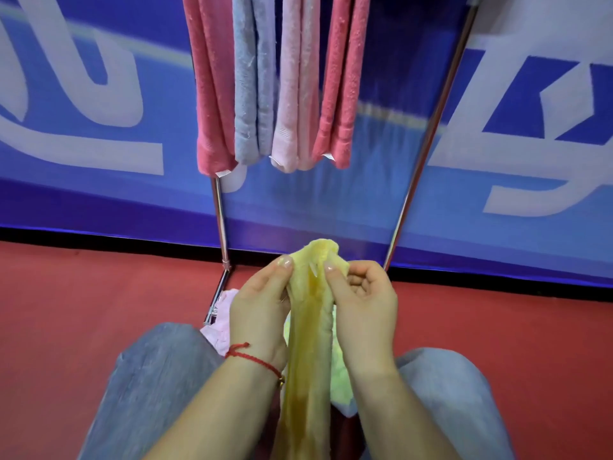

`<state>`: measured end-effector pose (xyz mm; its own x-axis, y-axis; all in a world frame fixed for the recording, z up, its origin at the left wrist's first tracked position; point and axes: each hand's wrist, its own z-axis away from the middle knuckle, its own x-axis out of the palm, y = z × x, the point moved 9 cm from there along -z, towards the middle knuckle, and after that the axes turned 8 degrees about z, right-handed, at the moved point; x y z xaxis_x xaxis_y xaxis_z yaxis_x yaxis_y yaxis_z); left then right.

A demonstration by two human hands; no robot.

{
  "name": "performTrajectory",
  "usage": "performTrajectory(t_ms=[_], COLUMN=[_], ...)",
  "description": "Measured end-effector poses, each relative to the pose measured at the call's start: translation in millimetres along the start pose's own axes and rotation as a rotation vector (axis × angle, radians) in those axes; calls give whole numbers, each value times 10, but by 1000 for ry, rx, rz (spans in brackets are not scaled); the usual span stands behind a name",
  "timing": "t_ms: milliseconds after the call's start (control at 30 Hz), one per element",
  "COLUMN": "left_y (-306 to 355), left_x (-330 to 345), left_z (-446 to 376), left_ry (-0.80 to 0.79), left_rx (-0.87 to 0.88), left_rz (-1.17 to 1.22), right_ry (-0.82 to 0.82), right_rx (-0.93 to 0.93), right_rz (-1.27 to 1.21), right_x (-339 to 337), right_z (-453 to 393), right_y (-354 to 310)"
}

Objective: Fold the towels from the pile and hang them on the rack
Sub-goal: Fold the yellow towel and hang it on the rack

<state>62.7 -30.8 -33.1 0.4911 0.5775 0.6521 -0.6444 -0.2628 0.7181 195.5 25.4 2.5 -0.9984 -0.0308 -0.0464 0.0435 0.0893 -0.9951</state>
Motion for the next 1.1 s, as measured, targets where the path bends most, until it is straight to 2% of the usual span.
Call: performTrajectory(t_ms=[133, 400, 533, 767, 967, 1033, 1100], left_y=[36, 22, 28, 145, 171, 170, 221], left_x=[154, 136, 169, 300, 210, 183, 184], left_z=[184, 257, 265, 340, 232, 204, 181], left_ry=[6, 90, 52, -59, -23, -28, -54], left_rx=[97, 111, 90, 176, 173, 163, 179], left_rz=[30, 89, 128, -12, -13, -24, -81], right_ry=[-66, -127, -153, -266, -364, -303, -186], right_rx=[5, -53, -66, -122, -208, -264, -238], right_rz=[-42, 11, -5, -20, 52, 107, 137], right_x=[140, 179, 204, 269, 256, 156, -17], right_z=[116, 210, 248, 280, 261, 217, 108], right_y=[-14, -12, -24, -105, -210, -268, -245])
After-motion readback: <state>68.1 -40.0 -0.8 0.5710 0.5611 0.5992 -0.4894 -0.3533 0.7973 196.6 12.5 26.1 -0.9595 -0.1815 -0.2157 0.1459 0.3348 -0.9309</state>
